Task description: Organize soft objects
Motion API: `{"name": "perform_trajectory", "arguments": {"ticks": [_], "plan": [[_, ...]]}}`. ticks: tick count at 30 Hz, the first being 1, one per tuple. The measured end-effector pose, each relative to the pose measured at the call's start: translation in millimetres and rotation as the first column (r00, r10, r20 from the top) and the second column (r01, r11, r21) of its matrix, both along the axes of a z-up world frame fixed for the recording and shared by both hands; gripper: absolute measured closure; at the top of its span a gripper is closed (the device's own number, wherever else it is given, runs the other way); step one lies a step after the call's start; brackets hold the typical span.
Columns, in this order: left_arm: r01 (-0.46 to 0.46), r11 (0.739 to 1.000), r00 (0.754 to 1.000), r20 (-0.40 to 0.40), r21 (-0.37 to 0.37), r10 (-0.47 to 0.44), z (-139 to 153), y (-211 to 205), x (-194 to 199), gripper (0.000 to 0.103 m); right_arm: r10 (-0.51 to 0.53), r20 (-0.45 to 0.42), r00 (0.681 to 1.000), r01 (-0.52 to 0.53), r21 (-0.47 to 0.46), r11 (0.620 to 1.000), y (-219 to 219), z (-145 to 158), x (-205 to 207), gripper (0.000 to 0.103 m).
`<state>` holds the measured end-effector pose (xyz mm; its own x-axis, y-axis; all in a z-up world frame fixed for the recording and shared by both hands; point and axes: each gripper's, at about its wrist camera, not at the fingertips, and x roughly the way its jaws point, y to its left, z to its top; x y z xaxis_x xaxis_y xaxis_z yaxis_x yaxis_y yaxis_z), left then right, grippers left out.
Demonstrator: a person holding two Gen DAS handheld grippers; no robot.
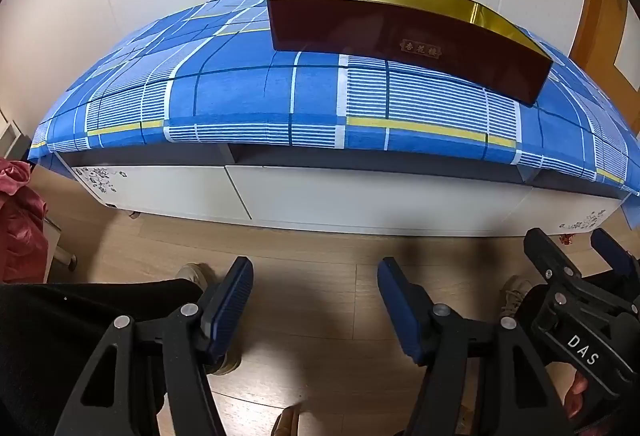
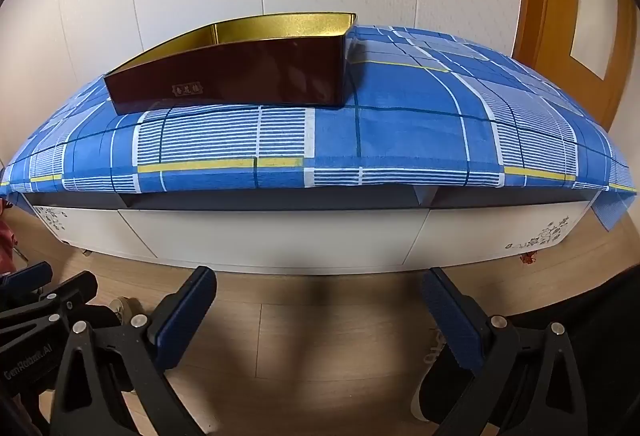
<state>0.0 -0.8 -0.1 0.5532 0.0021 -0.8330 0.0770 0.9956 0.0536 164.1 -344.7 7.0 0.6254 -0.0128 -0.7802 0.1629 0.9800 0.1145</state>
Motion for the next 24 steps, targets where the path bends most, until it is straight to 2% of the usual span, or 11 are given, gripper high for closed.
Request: {"name": "perform_trajectory", "arguments": {"ticks": [24], "plan": [[0.019,1.0,1.0,0.0,-0.009,-0.019,-1.3,-0.6,-0.4,0.038,-0.003,-0.008,1.0,0.004,0.009,1.0,0.4,-1.6,2.3,0.0]]}}
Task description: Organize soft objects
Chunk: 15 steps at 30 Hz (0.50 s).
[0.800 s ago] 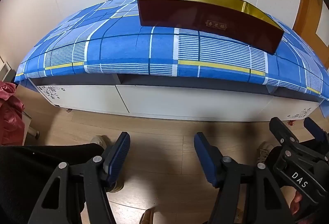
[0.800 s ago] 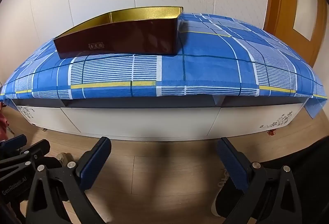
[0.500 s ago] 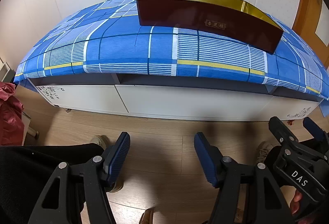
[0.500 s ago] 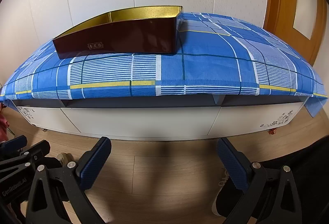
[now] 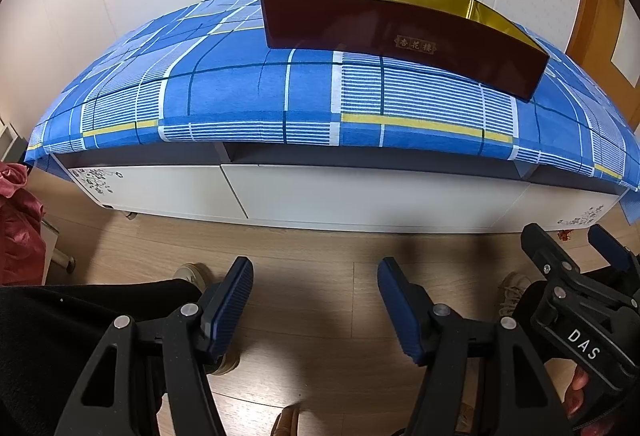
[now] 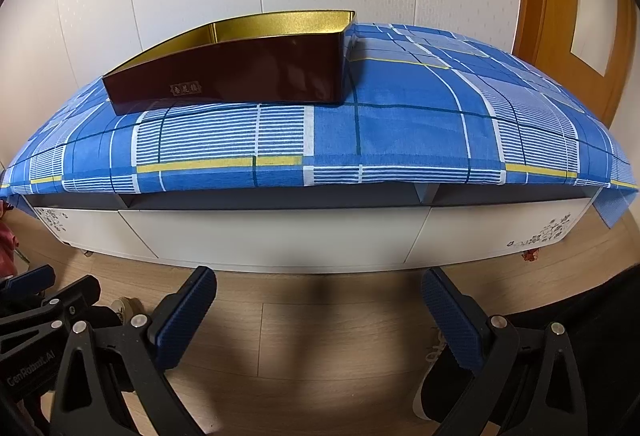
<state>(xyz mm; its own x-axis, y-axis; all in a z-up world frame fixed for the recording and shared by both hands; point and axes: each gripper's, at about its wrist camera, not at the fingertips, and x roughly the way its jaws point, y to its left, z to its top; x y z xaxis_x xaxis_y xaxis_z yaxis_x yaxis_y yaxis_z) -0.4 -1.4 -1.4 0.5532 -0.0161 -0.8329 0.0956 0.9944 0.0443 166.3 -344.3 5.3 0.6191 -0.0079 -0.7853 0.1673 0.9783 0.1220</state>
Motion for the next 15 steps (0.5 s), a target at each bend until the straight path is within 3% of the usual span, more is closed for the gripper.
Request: {"name": "perform_trajectory", "arguments": {"ticks": [9,12,15], "plan": [[0.012,1.0,1.0,-0.006,0.001,-0.012,-2.5,-0.1,1.2,0.038,-0.002,-0.003,1.0,0.002,0.006,1.0,-0.8,-0.7,1.5,0.0],[0.049,0.991,0.998,-0.041,-0.125,-0.054,-4.4,6.9,3.0,0.038,0.007,-0.011,1.0,-0.007,0.003,1.0,0.7,-2.5,2.5,0.0],[0.063,0.96,0.993,-0.077,-0.271,-0.087,-9.1,16.6,5.6,0.038,0.022,-0.032,0.999,-0.022,0.0,1.0,2.7,-6.4,3.5,0.0]]}}
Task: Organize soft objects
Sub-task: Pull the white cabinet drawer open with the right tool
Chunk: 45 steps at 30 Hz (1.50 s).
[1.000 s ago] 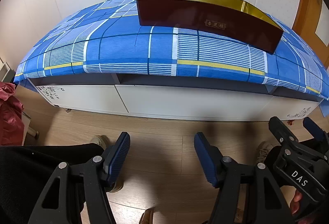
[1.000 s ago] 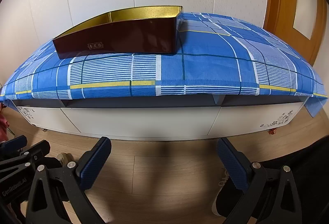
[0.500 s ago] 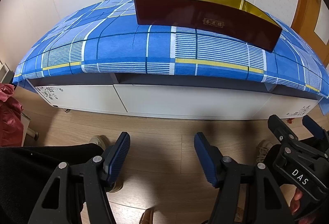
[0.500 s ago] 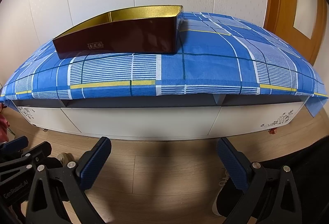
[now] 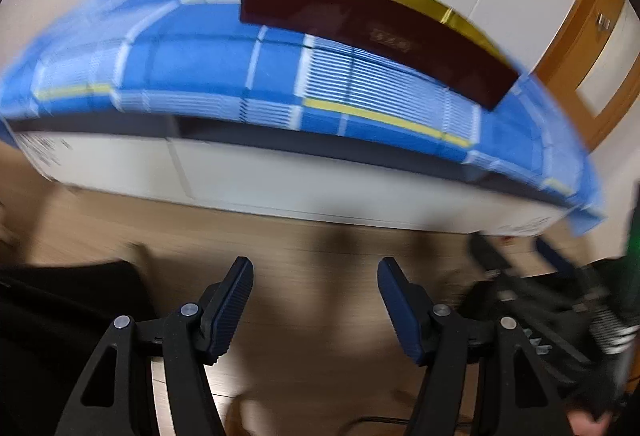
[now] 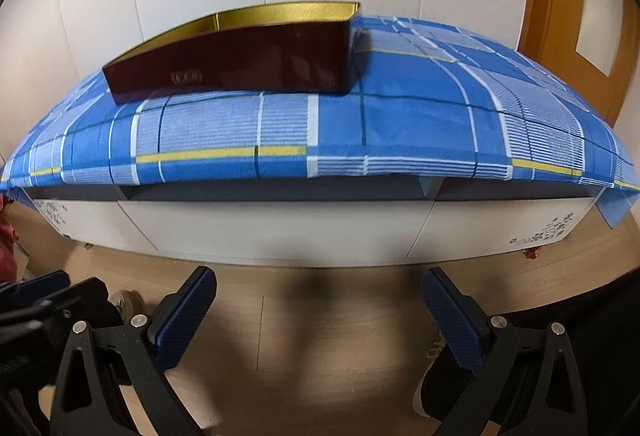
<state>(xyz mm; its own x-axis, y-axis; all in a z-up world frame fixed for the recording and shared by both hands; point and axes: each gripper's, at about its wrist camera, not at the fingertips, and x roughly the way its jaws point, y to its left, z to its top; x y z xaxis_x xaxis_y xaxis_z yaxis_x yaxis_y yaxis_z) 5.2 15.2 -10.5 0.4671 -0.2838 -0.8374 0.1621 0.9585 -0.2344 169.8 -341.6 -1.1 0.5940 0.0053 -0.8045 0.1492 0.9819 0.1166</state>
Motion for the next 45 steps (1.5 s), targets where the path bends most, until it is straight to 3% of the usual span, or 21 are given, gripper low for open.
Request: {"name": "perform_trajectory", "arguments": {"ticks": [2,4,9,10,11,13,15,16,17,19,21,23,26,29,32,34,39,42,45], "plan": [[-0.006,1.0,0.999,-0.032,-0.03,0.005,-4.8,5.0,2.3,0.038,0.007,-0.008,1.0,-0.007,-0.003,1.0,1.9,-1.8,0.6,0.0],[-0.028,1.0,0.998,-0.049,0.012,0.029,-10.6,7.8,5.3,0.038,0.021,-0.022,1.0,-0.022,-0.014,1.0,3.8,-4.9,2.9,0.0],[-0.072,0.996,0.995,-0.071,0.046,0.075,-18.6,9.0,10.0,0.039,0.076,-0.139,0.987,-0.087,-0.078,0.993,15.0,-31.9,15.7,0.0],[-0.078,0.996,0.996,-0.043,0.042,0.08,-19.4,5.4,10.8,0.039,0.102,-0.18,0.978,-0.122,-0.105,0.987,20.2,-42.2,20.7,0.0],[-0.082,0.995,0.994,-0.072,0.064,0.087,-20.7,8.8,13.0,0.039,0.12,-0.204,0.972,-0.148,-0.125,0.981,24.0,-48.3,23.7,0.0],[-0.089,0.994,0.993,-0.068,0.068,0.094,-22.5,10.9,13.4,0.039,0.2,-0.297,0.934,-0.267,-0.203,0.942,39.6,-70.1,34.0,0.0],[-0.086,0.995,0.991,-0.094,0.056,0.091,-18.5,19.7,8.4,0.039,0.287,-0.366,0.885,-0.401,-0.291,0.868,56.5,-91.4,40.1,0.0],[-0.085,0.995,0.992,-0.087,0.058,0.09,-18.3,19.6,8.4,0.039,0.348,-0.411,0.842,-0.494,-0.332,0.804,66.3,-105.3,42.2,0.0],[-0.084,0.994,0.992,-0.085,0.068,0.09,-18.0,20.2,8.0,0.039,0.382,-0.433,0.816,-0.542,-0.347,0.765,70.4,-112.0,43.0,0.0],[-0.076,0.995,0.992,-0.095,0.069,0.083,-18.6,22.4,8.1,0.039,0.458,-0.473,0.753,-0.647,-0.403,0.647,78.5,-126.9,43.6,0.0],[-0.071,0.996,0.991,-0.11,0.051,0.076,-22.4,23.6,9.3,0.038,0.49,-0.493,0.718,-0.695,-0.483,0.532,79.1,-136.2,45.5,0.0],[-0.07,0.996,0.989,-0.124,0.052,0.076,-25.4,22.9,11.0,0.038,0.51,-0.501,0.699,-0.715,-0.52,0.467,74.4,-141.2,49.8,0.0],[-0.063,0.997,0.988,-0.138,0.04,0.068,-30.6,22.6,12.1,0.038,0.512,-0.511,0.69,-0.721,-0.546,0.427,66.5,-144.3,65.7,0.0],[-0.051,0.998,0.99,-0.132,0.023,0.053,-37.3,22.0,13.4,0.038,0.519,-0.508,0.687,-0.722,-0.554,0.414,63.5,-146.8,80.2,0.0],[-0.04,0.999,0.988,-0.149,0.028,0.043,-42.5,18.8,12.5,0.038,0.535,-0.509,0.674,-0.727,-0.586,0.359,62.9,-153.2,91.4,0.0],[-0.037,0.999,0.986,-0.159,0.028,0.041,-47.4,17.5,13.4,0.038,0.545,-0.521,0.657,-0.736,-0.599,0.315,61.4,-159.3,97.0,0.0],[-0.04,0.998,0.984,-0.174,0.039,0.046,-54.5,19.0,16.1,0.038,0.571,-0.593,0.568,-0.805,-0.545,0.235,62.9,-180.1,109.3,0.0],[-0.037,0.998,0.982,-0.182,0.052,0.046,-54.2,18.0,14.5,0.038,0.571,-0.617,0.541,-0.824,-0.524,0.214,59.0,-180.2,115.5,0.0],[-0.03,0.998,0.981,-0.187,0.062,0.041,-55.8,17.5,14.4,0.038,0.567,-0.613,0.551,-0.821,-0.522,0.233,60.9,-184.4,120.6,0.0]]}}
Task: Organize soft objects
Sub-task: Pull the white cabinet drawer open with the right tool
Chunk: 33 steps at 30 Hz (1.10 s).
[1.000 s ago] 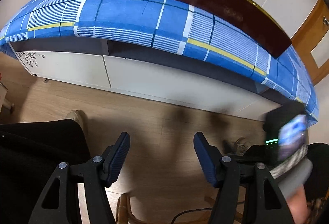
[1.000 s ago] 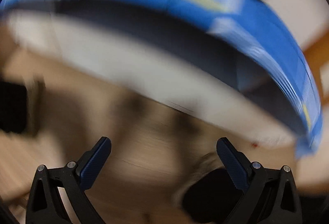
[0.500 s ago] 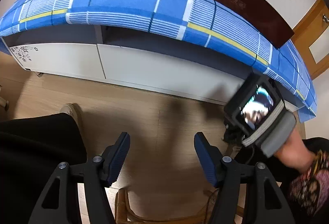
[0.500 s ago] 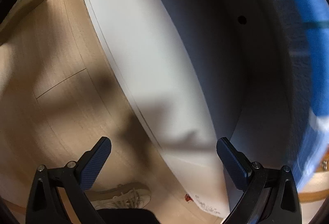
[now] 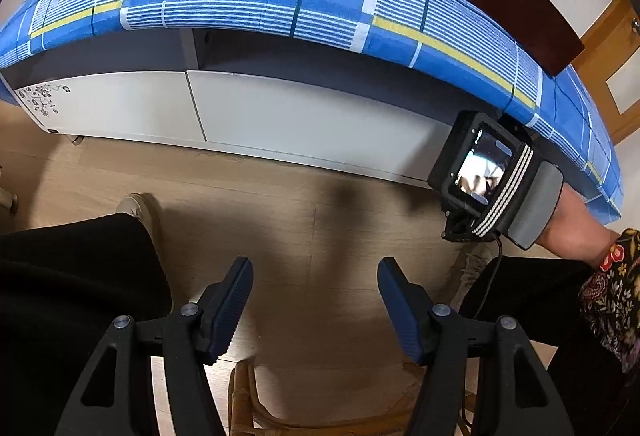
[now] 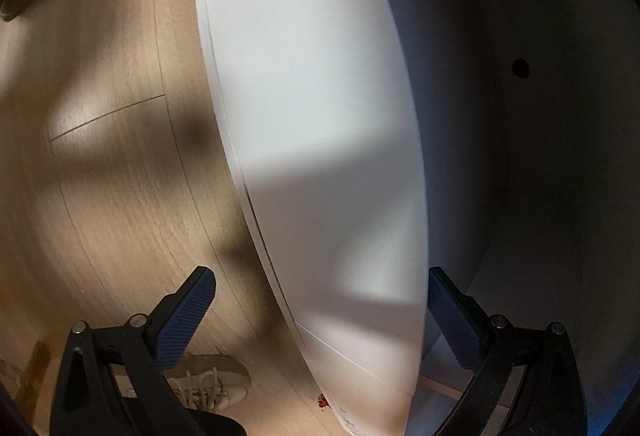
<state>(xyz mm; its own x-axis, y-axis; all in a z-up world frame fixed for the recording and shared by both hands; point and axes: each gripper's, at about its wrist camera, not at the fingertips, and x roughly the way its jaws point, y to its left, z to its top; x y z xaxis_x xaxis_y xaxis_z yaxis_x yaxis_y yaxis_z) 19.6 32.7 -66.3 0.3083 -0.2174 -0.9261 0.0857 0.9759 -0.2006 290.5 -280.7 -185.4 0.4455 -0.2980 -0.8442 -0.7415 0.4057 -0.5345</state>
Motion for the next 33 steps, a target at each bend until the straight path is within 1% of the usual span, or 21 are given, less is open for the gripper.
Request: {"name": "perform_trajectory", "arguments": {"ticks": [2,5,7,11,16,19,21,23,25,26,28,29,30,31,32,33], "plan": [[-0.001,1.0,1.0,-0.003,0.0,0.001,-2.9,-0.7,1.3,0.038,0.006,0.005,1.0,-0.006,0.003,1.0,-0.3,1.8,-0.9,0.0],[0.002,1.0,1.0,-0.001,0.005,-0.002,-4.7,-1.6,2.2,0.038,0.058,0.012,0.998,-0.057,-0.045,0.997,-0.1,-6.1,-10.8,0.0],[0.008,1.0,1.0,-0.005,0.007,-0.008,-4.0,-2.5,0.5,0.038,0.068,0.021,0.997,-0.067,-0.056,0.996,0.9,-7.3,-15.1,0.0],[0.015,1.0,1.0,-0.016,0.027,-0.014,-6.1,-2.6,0.7,0.038,0.056,0.035,0.998,-0.054,-0.046,0.997,4.9,-7.7,-23.3,0.0],[0.002,1.0,1.0,-0.012,0.022,-0.002,-8.7,-1.0,3.5,0.038,0.049,0.046,0.998,-0.046,-0.053,0.998,6.9,-7.5,-35.6,0.0],[0.004,1.0,1.0,-0.029,0.007,-0.004,-12.7,-0.3,5.7,0.038,0.053,0.047,0.997,-0.05,-0.061,0.997,7.2,-11.5,-43.8,0.0],[0.03,0.999,0.998,-0.052,-0.016,-0.031,-16.3,-1.2,8.3,0.038,0.051,0.043,0.998,-0.048,-0.051,0.998,8.4,-10.4,-48.8,0.0],[0.095,0.995,0.993,-0.068,-0.017,-0.096,-19.7,-7.1,12.6,0.038,0.051,0.037,0.998,-0.049,-0.044,0.998,9.3,-7.7,-51.6,0.0],[0.196,0.981,0.977,-0.083,-0.01,-0.196,-23.5,-18.6,20.1,0.037,0.055,0.037,0.998,-0.054,-0.048,0.997,9.5,-11.2,-57.7,0.0],[0.24,0.971,0.966,-0.103,0.009,-0.238,-26.4,-24.4,24.8,0.032,0.059,0.038,0.998,-0.057,-0.051,0.997,10.5,-10.7,-59.8,0.0],[0.317,0.944,0.943,-0.133,0.089,-0.305,-32.9,-36.0,35.4,0.03,0.062,0.039,0.997,-0.06,-0.05,0.997,11.0,-11.6,-66.7,0.0],[0.348,0.929,0.934,-0.133,0.128,-0.332,-34.4,-40.7,41.0,0.029,0.064,0.038,0.997,-0.062,-0.049,0.997,11.8,-11.2,-71.1,0.0],[0.39,0.905,0.92,-0.12,0.172,-0.373,-35.6,-45.8,48.8,0.028,0.067,0.037,0.997,-0.065,-0.05,0.997,11.4,-11.5,-74.0,0.0],[0.41,0.89,0.911,-0.122,0.199,-0.393,-35.5,-47.7,54.9,0.026,0.073,0.037,0.997,-0.071,-0.052,0.996,12.2,-16.6,-77.1,0.0],[0.438,0.868,0.899,-0.126,0.232,-0.42,-37.4,-51.3,64.0,0.02,0.079,0.038,0.996,-0.077,-0.054,0.996,11.7,-15.3,-79.5,0.0],[0.451,0.857,0.893,-0.125,0.25,-0.433,-39.0,-54.1,70.0,0.017,0.088,0.04,0.995,-0.086,-0.057,0.995,11.7,-15.8,-83.6,0.0]]}}
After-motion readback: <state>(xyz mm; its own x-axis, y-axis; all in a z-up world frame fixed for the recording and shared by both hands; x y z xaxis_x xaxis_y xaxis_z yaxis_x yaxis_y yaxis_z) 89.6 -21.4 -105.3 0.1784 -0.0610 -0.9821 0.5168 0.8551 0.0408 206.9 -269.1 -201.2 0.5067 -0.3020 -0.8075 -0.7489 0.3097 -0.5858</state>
